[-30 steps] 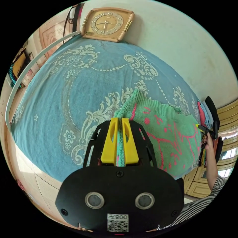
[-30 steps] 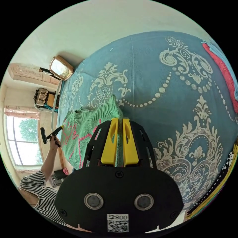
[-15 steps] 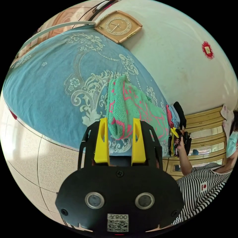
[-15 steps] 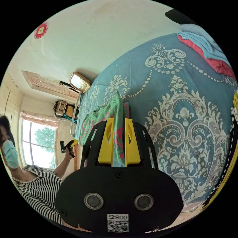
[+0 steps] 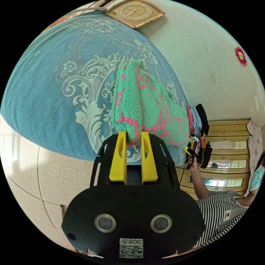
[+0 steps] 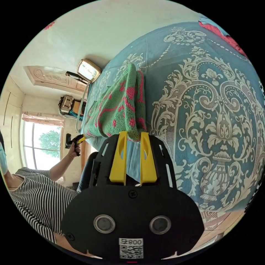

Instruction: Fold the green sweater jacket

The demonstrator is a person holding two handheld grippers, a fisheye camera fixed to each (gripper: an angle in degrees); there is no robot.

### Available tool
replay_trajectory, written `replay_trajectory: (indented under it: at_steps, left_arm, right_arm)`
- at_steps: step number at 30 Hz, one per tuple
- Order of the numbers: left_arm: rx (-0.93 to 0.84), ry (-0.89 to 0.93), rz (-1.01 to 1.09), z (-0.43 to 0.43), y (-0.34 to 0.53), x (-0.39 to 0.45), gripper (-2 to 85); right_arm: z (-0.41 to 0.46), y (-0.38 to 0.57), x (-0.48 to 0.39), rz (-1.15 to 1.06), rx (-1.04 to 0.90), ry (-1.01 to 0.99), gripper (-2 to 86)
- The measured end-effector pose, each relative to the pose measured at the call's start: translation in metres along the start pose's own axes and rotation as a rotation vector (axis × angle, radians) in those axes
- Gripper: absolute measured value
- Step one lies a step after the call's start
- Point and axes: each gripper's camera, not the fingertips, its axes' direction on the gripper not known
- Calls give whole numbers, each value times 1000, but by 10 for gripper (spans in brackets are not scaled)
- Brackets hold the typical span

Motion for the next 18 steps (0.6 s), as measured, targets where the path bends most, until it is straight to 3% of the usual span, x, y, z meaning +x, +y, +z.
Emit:
replay_trajectory:
  at_steps: [10,14,18]
  left_arm:
    - [63,39,53,-52,-8,8,40]
    - [-9,57,-72,-19,1,-17,44]
    - [48,151,-120,-15,10,-18,59]
  right_arm:
    - [-67,-49,-45,-174,-75,28,27]
    - [-43,-58,-20,-82,-167,11,23]
    - [-3,-49,11,66,-210,-44,22]
